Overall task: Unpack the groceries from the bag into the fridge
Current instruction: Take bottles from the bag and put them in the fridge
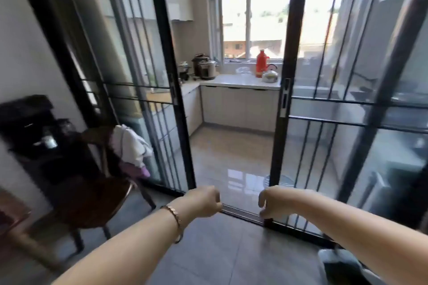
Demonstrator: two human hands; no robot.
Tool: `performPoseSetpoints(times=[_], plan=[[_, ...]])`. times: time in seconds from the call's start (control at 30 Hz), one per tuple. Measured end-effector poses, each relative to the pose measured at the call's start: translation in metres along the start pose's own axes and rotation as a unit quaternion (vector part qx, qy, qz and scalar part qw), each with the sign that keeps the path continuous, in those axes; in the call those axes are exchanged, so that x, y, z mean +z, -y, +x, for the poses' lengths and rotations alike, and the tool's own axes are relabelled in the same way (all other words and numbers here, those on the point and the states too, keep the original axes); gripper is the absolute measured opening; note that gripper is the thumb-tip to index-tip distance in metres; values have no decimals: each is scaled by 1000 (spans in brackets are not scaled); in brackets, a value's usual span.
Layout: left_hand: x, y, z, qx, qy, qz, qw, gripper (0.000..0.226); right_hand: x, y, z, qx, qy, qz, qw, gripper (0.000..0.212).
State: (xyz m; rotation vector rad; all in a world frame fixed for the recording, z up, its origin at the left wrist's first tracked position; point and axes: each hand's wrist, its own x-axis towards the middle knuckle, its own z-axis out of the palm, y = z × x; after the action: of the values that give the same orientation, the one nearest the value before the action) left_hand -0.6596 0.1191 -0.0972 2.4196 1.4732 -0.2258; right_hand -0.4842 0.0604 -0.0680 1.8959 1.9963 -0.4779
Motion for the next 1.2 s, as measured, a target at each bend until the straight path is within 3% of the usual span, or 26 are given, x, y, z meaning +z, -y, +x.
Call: performPoseSetpoints(times=[0.2, 0.3, 0.5, 0.7, 0.87, 1.03, 1.2], plan=[[20, 245, -172, -241, -18, -98, 965, 27, -13, 266, 54, -199, 14, -74, 977, 30], [25, 343, -268, -339, -59, -154, 926, 15, -12, 399, 66, -271, 29, -62, 960, 37], [68, 479, -425, -478, -85, -241, 840, 22, 3, 620, 75, -401, 65, -115, 907, 34], [100, 582, -495, -562, -98, -275, 774, 23, -5, 764, 109, -500, 44, -154, 851, 30], [98, 688, -500, -602, -102, -262, 748, 26, -19, 865, 176, -534, 28, -161, 830, 34], [63, 789, -483, -608, -113, -241, 748, 18, -58, 961, 239, -556, -24, -143, 818, 31], [33, 874, -475, -614, -160, -204, 746, 29, -86, 1067, 261, -587, -49, -135, 796, 25]])
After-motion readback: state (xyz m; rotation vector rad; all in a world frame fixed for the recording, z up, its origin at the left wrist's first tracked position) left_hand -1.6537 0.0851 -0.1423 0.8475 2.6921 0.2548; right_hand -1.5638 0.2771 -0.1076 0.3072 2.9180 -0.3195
